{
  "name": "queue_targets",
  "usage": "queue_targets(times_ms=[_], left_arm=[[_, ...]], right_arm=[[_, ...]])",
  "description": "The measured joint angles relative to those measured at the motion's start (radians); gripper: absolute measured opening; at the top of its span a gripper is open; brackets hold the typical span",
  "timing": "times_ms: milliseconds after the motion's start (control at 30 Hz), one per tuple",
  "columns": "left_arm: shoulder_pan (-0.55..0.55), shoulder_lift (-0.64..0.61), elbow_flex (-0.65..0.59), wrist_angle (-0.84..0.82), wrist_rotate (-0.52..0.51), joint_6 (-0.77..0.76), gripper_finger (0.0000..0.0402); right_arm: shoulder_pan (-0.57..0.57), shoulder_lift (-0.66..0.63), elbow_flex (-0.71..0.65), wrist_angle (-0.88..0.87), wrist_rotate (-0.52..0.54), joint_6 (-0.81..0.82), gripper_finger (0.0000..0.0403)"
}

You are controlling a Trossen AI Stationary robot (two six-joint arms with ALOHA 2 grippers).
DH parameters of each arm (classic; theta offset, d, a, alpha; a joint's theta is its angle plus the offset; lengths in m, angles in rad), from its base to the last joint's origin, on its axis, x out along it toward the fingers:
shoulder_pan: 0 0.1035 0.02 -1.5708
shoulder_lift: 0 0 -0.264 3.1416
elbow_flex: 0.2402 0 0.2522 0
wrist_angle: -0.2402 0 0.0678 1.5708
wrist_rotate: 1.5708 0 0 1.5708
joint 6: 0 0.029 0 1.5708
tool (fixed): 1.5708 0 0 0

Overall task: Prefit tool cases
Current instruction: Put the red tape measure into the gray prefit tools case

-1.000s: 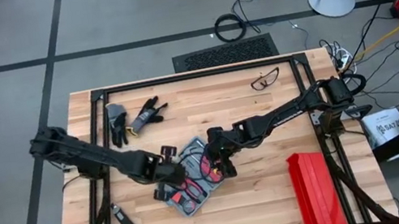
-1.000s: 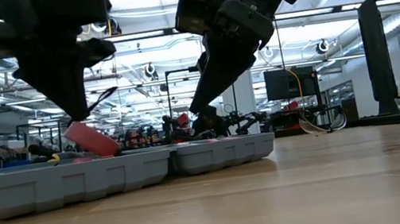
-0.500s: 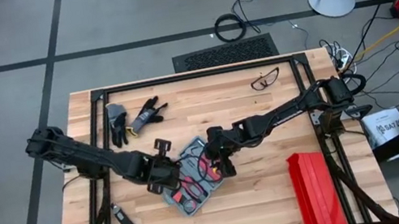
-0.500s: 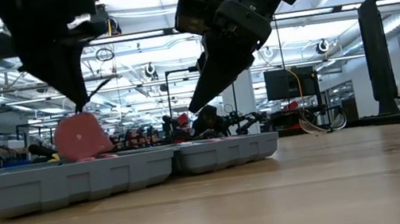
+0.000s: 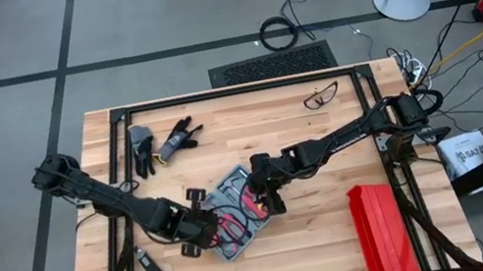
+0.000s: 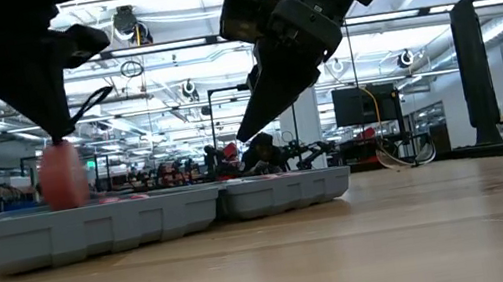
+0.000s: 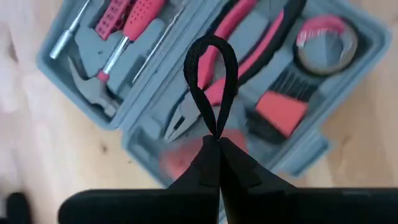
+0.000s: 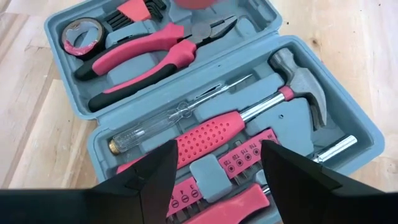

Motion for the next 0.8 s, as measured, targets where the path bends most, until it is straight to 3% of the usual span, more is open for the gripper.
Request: queue_targets(times_ms=[367, 800], left_arm=[[0.01, 0.008, -0.002, 0.124, -0.061, -0.022, 0.002], [0.03, 0.008, -0.002, 0.125, -0.067, 0.006, 0.0022]], right_arm=[[0.0, 0.0, 0.0, 0.003, 0.001, 0.0, 0.0226], [0.0, 0.0, 0.0, 0.003, 0.001, -0.001, 0.0226]])
